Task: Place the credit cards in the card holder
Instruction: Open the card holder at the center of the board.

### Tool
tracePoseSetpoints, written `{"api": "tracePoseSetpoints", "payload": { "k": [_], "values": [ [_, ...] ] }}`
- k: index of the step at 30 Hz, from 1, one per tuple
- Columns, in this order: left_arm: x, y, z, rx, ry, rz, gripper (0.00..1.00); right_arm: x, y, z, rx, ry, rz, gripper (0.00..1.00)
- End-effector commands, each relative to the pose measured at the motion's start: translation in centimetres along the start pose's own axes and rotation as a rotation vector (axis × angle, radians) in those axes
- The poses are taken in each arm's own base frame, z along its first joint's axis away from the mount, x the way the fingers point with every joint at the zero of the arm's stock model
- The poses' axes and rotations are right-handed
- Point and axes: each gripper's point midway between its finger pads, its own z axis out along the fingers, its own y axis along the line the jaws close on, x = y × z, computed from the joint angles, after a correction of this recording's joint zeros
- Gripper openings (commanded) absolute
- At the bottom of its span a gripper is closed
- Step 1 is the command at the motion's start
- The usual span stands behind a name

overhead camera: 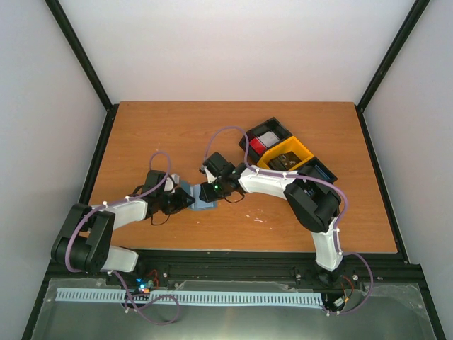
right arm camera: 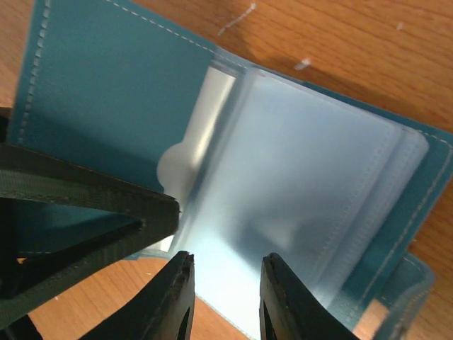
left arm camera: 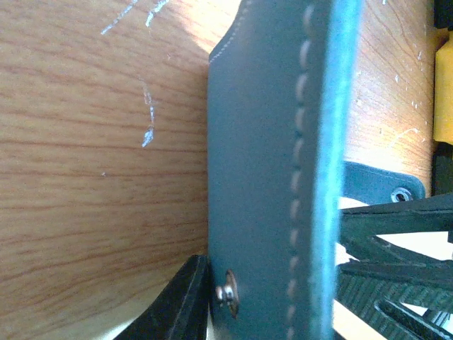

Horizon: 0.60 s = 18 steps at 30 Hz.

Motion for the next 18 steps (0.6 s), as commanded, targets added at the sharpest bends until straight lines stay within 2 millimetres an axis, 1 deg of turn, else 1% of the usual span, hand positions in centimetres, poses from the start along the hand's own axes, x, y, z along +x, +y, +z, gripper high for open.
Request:
{"api": "tracePoseSetpoints", "payload": {
  "k": [1, 5, 10, 14, 18],
  "values": [
    [-0.1, -0.2, 0.1, 0.01, -0.007, 0.007, 0.17, -0.4, 0.9, 0.8, -0.056, -0.005, 0.01, 0.27],
    [-0.1, 0.0, 0.2, 0.002, -0.006, 0.003, 0.17, -0.4, 0.5, 1.0, -0.06, -0.002, 0.035, 0.27],
    [0.0, 0.2, 0.3, -0.007, -0.004, 0.002, 0.17, -0.7, -2.1, 0.3, 0.074, -0.051, 0.088, 0.32],
    [0.1, 0.4, 0.7, -0.006, 0.011, -0.001, 0.16, -0.4, -3.0, 0.3, 0.115, -0.046, 0.107, 0.34],
    [0.1, 0.4, 0.8, -0.004, 0.012, -0.001, 0.15, -0.2, -3.4, 0.5, 0.131, -0.041, 0.122, 0.34]
  ]
}}
